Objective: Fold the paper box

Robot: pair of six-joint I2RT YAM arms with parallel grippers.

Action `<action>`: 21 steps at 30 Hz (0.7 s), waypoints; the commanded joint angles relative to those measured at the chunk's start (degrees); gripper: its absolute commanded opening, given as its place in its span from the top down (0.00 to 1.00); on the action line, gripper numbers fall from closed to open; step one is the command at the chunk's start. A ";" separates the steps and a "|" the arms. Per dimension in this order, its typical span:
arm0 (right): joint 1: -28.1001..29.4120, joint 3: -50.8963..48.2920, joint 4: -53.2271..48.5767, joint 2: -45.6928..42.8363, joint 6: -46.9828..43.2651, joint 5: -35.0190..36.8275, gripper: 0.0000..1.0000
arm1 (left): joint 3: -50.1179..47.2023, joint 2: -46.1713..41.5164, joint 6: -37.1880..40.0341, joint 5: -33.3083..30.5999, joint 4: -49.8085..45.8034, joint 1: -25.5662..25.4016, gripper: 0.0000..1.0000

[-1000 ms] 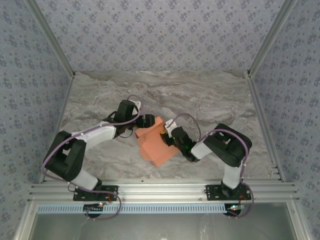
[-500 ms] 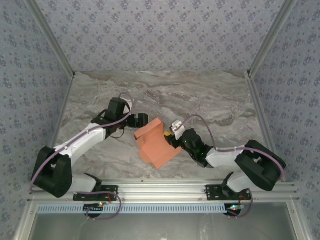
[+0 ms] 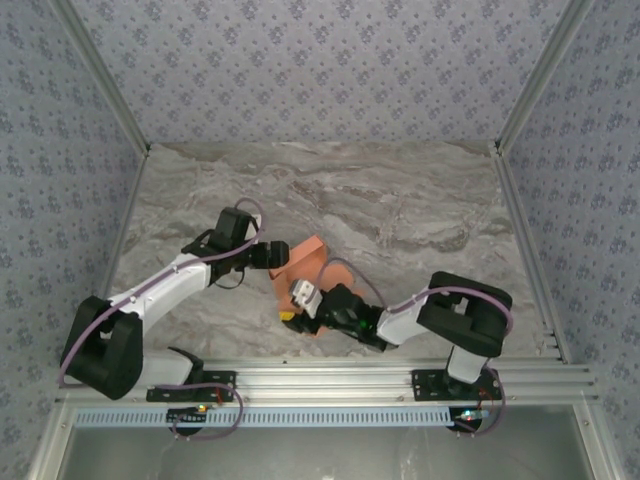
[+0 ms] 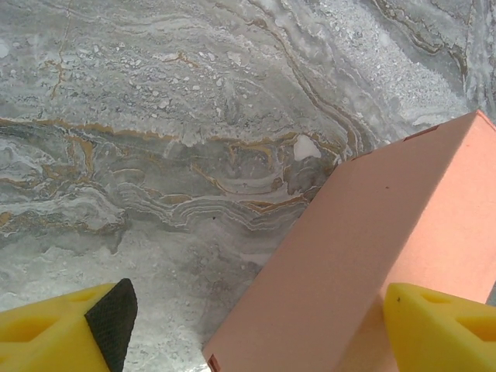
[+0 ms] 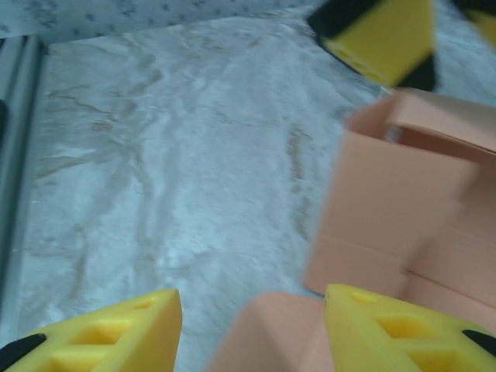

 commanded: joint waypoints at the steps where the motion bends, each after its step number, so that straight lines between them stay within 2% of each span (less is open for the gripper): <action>1: 1.72 1.99 8.00 2.71 -1.37 6.24 0.46 | -2.11 -1.37 -1.04 -1.64 -2.41 0.34 0.17; 9: 1.52 5.26 8.43 6.50 1.57 13.03 0.43 | -6.04 -2.83 -4.11 -2.77 -0.22 0.71 0.23; 21: 0.04 8.51 9.23 11.71 0.13 14.88 0.49 | -10.43 -3.81 -9.73 1.49 6.65 0.69 0.34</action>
